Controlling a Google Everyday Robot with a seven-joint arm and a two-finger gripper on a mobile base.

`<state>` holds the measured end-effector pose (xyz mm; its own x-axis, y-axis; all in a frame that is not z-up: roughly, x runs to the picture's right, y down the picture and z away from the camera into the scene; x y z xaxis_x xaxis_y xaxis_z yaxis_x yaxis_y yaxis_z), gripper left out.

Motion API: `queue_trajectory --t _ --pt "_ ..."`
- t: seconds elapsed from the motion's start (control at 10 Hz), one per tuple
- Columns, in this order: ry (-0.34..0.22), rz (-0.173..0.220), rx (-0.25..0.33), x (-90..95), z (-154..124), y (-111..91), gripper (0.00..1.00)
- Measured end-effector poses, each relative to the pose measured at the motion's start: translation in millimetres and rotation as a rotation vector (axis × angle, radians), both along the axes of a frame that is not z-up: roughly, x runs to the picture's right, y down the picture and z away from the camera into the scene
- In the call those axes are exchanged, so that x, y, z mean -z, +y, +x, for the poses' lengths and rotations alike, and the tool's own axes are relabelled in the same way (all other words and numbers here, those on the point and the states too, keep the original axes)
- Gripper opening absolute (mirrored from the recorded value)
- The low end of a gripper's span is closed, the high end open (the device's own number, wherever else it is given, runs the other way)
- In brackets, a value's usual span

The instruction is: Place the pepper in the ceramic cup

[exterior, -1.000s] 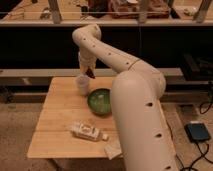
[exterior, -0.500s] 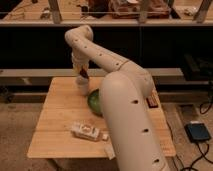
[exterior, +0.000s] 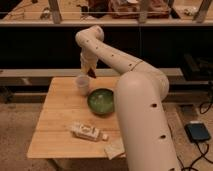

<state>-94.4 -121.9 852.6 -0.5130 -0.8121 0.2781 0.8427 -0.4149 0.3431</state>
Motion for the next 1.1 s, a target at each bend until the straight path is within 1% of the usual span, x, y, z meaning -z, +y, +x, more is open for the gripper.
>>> queue_trajectory --t 0.2,0.3,0.4,0.5,0.6,0.7,0.8,0.9,1.0,1.1 --pt "-0.046 0.066 -0.035 3.4 -13 -2 0.12" --pt "-0.094 0.098 -0.056 4.2 -26 -3 0.12" --pt "-0.127 0.105 -0.059 4.7 -35 -4 0.12" --pt "-0.175 0.089 -0.068 4.2 -42 -1 0.12" --pt "-0.217 0.076 -0.078 0.3 -43 -3 0.12" --pt "-0.233 0.075 -0.080 -4.0 -50 -4 0.12" --pt "-0.244 0.074 -0.082 -4.1 -58 -6 0.12" --pt "-0.246 0.076 -0.084 -6.7 -57 -9 0.13" --pt "-0.241 0.080 -0.089 -9.4 -51 -12 0.21" --pt "-0.247 0.081 -0.090 -9.8 -53 -12 0.29"
